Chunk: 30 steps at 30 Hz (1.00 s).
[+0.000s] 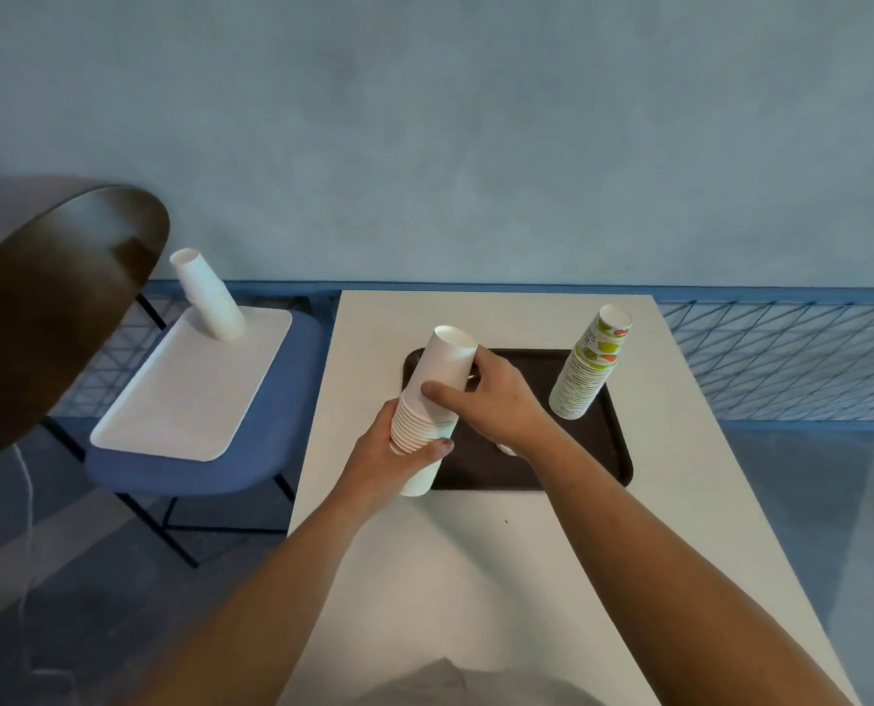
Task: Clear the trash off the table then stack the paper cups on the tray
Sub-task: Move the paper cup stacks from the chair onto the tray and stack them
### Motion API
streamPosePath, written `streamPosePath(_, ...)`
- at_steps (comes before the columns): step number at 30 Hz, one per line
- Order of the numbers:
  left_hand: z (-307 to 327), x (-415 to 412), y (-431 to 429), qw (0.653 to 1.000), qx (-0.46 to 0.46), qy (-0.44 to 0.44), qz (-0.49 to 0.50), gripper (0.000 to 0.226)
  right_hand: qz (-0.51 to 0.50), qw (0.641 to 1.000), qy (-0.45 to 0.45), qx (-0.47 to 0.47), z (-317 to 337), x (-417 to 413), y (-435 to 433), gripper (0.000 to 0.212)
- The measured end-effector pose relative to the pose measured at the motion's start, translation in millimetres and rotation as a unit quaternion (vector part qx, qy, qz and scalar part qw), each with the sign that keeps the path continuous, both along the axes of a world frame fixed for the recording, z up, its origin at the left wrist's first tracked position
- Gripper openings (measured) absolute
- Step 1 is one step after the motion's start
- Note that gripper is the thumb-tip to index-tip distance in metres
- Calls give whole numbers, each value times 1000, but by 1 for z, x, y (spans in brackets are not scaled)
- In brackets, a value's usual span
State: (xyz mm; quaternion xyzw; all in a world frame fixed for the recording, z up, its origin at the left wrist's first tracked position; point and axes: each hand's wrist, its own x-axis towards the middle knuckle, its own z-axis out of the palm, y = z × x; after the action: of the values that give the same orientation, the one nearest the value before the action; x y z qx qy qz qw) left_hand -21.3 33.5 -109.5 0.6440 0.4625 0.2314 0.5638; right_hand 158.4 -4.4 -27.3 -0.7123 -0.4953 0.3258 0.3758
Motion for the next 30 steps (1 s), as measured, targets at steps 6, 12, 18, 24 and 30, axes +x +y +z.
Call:
streamPosePath(6,1,51,-24,1000,-5,-11,23,63,34,999,-6,15,0,52,-13,56)
streamPosePath(12,-7,68,-36,999,-11,-9,33,70,69,997,17,-5,-4,77,-15,49)
streamPosePath(18,-3,69,-30,999,-1,15,41,65,49,999,21,12,-2,80,-8,41)
streamPosePath(24,-4,68,-19,999,3,26,32,69,22,999,12,25,-3,79,-2,43)
streamPosePath(30,-2,66,-7,999,10,38,22,70,-12,999,31,31,-5,81,5,47)
